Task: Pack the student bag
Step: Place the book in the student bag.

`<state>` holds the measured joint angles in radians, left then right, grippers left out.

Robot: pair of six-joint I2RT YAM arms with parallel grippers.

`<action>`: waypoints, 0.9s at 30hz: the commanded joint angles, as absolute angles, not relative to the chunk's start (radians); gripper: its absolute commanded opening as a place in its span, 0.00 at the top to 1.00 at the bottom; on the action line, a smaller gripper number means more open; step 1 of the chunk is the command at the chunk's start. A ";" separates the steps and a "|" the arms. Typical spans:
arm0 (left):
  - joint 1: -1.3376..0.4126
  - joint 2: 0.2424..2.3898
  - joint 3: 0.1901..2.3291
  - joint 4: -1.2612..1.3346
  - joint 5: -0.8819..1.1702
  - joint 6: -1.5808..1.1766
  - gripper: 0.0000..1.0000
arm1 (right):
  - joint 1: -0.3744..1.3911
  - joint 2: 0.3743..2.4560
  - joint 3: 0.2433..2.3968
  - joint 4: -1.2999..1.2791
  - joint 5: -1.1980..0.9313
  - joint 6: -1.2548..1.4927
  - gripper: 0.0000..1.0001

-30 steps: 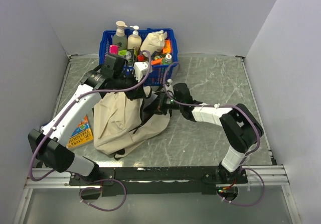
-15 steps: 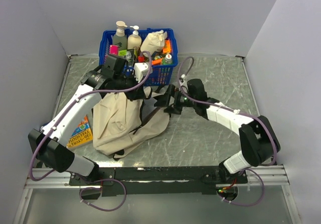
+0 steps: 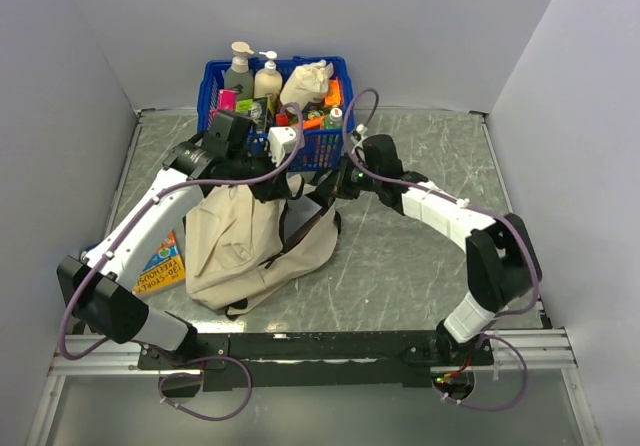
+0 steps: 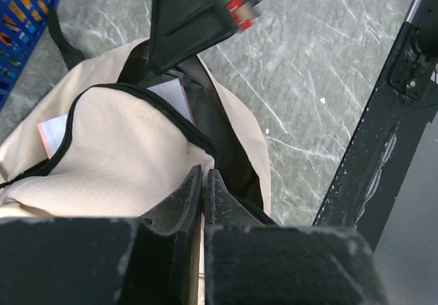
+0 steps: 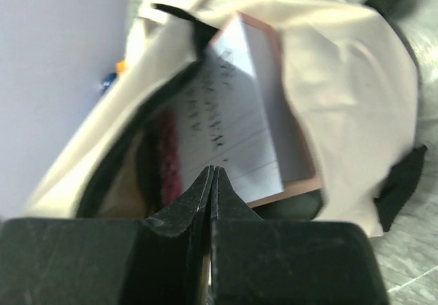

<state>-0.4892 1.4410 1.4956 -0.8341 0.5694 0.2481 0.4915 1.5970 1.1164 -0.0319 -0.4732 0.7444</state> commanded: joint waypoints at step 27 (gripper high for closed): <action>-0.499 1.391 1.483 -0.764 0.650 0.230 0.99 | 0.566 1.741 1.264 -0.346 -0.134 0.683 0.89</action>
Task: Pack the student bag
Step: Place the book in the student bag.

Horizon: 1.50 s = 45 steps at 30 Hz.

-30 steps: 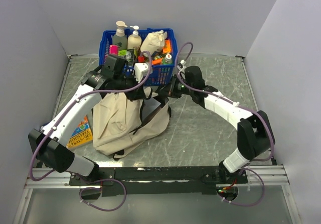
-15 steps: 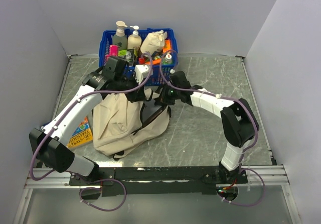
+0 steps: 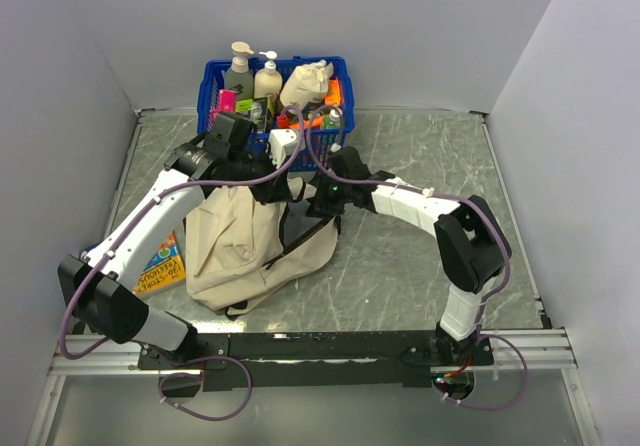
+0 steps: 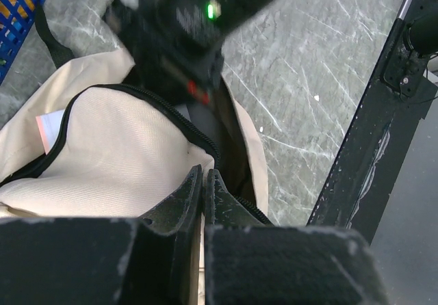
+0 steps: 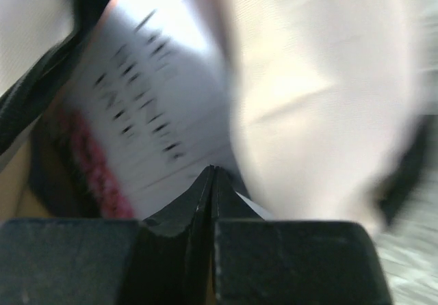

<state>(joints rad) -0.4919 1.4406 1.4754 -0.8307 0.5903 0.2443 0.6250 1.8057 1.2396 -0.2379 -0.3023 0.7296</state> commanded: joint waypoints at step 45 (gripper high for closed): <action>-0.499 1.397 1.526 -0.739 0.666 0.215 0.99 | 0.716 1.815 1.098 0.218 -0.610 0.890 0.79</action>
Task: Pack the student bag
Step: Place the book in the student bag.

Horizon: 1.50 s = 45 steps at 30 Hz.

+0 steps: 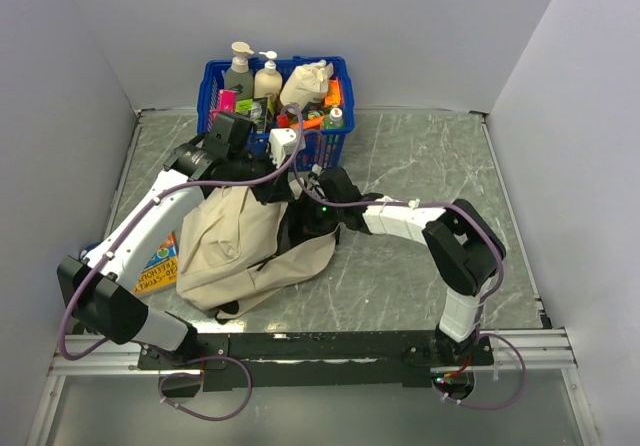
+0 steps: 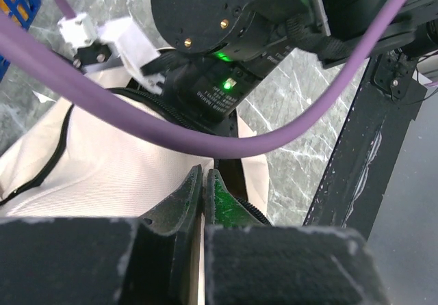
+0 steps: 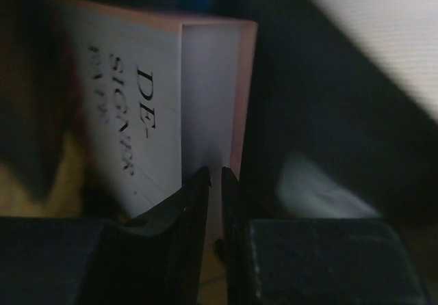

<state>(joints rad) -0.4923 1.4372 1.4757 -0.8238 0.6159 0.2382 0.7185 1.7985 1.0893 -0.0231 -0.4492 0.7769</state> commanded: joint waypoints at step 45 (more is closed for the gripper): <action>-0.161 1.476 1.721 -0.871 0.685 0.173 0.39 | 0.386 1.028 1.035 -0.411 -0.068 0.536 0.00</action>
